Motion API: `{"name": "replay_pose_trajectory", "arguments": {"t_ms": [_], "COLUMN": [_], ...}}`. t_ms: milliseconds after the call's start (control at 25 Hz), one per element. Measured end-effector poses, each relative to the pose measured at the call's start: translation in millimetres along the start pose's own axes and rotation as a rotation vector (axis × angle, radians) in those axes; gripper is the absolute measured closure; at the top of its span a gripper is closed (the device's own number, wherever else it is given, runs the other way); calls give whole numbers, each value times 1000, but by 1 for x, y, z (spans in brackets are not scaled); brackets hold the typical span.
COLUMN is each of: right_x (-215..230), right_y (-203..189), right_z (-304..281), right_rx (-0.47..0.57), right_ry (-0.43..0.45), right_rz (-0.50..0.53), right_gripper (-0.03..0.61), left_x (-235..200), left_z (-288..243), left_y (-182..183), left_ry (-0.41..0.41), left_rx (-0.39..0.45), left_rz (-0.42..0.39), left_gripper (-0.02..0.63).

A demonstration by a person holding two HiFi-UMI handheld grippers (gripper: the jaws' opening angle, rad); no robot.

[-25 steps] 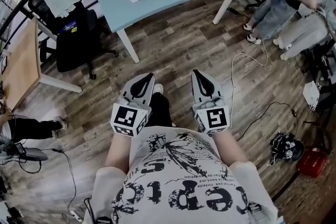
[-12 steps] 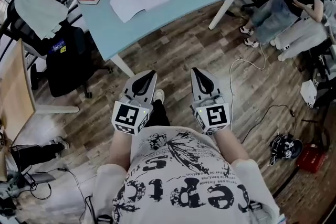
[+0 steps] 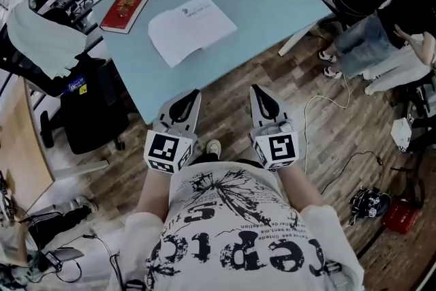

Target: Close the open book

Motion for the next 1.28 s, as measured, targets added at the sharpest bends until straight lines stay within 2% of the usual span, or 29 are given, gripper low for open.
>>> {"name": "replay_pose_trajectory", "arguments": {"t_ms": [200,480,720,920,1120,1280], "right_x": [13,48,89,136,177,193], "right_y": [-4,-15,-22,-17,-18,-29], "right_z": [-54,-125,-203,-262,-315,-347], "right_rx": [-21,-29,-16,-17,-7,-13], "right_ry": [13,74,231,345,471,584], "right_rz": [-16,-41,-24,-13,0,13], "right_gripper": [568,568,568,568,568,568], "left_x": [-41,-77,-101,-110,-114,-111], "left_z": [-27,-70,-119,-168,-211,-237], "left_y": [-2,2,3,17,19,7], "left_ry": [6,98,262,386,517,611], "left_rx": [-12,-31,-36,-34,-39,-53], "left_rz": [63,76,103,132,189,272], "left_gripper": [594,594,594,594,594,594]}}
Point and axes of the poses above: the fingertips, and each gripper's own axes: z backward along the fingers, x to its right, y out of its top, the point moved 8 cm from there along z, backward along the fingers, and after that the axes turned 2 degrees about z, right-handed, at the moved point
